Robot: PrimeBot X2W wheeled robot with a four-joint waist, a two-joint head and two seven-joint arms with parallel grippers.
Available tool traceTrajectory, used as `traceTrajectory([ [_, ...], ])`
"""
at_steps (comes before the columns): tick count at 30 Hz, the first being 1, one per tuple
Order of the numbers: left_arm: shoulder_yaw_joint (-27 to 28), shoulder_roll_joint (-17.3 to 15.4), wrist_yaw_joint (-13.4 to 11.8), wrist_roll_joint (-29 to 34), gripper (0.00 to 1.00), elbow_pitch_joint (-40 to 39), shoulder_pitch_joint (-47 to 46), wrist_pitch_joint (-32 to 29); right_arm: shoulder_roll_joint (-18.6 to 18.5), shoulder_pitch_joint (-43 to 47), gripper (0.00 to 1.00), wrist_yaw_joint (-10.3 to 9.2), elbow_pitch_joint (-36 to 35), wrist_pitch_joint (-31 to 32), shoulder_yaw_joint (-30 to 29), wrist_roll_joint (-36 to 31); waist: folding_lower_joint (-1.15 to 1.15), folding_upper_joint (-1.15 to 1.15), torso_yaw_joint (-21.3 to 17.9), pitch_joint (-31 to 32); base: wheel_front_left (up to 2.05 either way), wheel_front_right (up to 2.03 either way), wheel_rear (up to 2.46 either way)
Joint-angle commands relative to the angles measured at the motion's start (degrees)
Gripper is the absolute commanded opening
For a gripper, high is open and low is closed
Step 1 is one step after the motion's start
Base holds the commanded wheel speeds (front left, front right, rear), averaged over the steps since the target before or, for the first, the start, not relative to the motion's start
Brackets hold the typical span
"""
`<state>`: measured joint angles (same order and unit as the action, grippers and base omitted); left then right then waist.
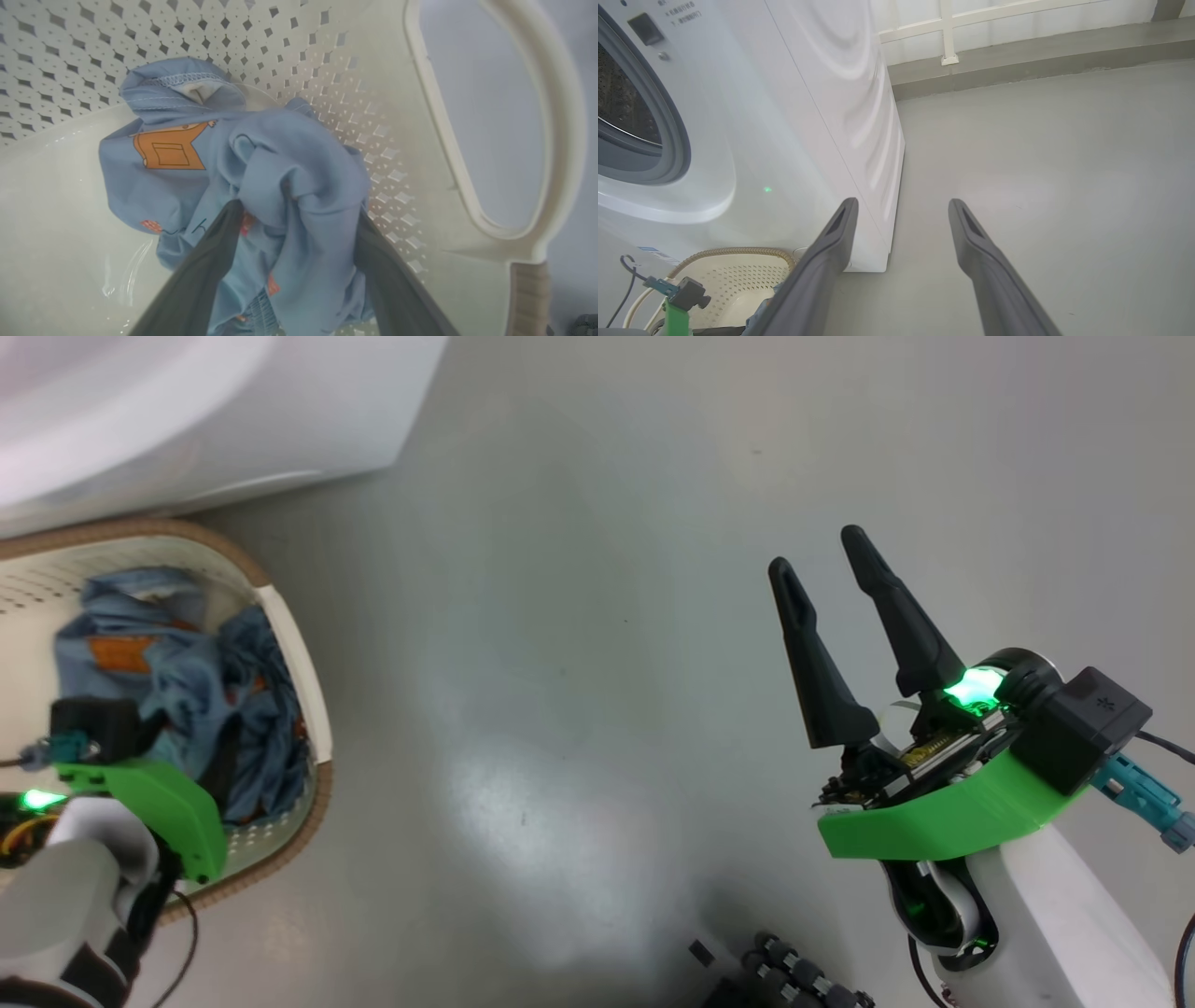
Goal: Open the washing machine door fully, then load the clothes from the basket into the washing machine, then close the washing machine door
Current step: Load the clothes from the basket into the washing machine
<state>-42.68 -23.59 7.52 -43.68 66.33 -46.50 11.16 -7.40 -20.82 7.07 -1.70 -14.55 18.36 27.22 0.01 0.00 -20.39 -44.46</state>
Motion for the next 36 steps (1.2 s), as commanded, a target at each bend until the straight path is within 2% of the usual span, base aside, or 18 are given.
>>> traceTrajectory([
  [1,0.5,-2.2,0.0,-0.7,1.0,0.5,-0.7,-0.3,-0.1,0.6,1.0,0.42,-1.6,-0.4,1.3,-0.7,-0.01,0.0,-1.1,-1.4,0.0,0.0,0.0],
  [21,-4.0,-5.6,0.0,-6.4,0.99,3.4,-5.3,-6.9,1.0,-1.5,1.0,0.42,-2.4,-0.4,4.4,-0.8,-0.01,0.0,-3.9,-5.4,0.0,0.0,0.0],
  [22,-4.2,-5.7,0.0,-6.7,0.77,3.3,-5.4,-7.1,1.0,-1.5,1.0,0.42,-2.4,-0.4,4.4,-0.8,-0.01,0.0,-3.9,-5.4,0.0,0.0,0.0],
  [23,-4.4,-5.8,0.0,-7.1,0.43,3.2,-5.5,-7.4,1.0,-1.5,1.0,0.42,-2.4,-0.4,4.4,-0.9,-0.01,0.0,-4.0,-5.5,0.0,0.0,0.0],
  [25,-4.8,-5.9,0.0,-7.8,0.0,2.8,-5.6,-7.8,0.9,-1.5,1.0,0.42,-2.4,-0.4,4.4,-0.9,-0.01,0.0,-3.9,-5.6,0.0,0.0,0.0],
  [32,-5.8,-5.9,0.0,-9.8,0.0,1.9,-5.6,-7.4,0.8,-1.7,1.0,0.42,-2.3,-0.4,4.0,-1.2,-0.01,0.0,-3.1,-4.8,0.0,0.0,0.0],
  [36,-5.4,-5.2,0.0,-12.4,0.0,1.5,-5.1,-4.8,0.6,-1.6,1.0,0.42,-2.2,-0.4,3.2,-1.3,-0.01,0.0,-1.6,-3.1,0.0,0.0,0.0],
])
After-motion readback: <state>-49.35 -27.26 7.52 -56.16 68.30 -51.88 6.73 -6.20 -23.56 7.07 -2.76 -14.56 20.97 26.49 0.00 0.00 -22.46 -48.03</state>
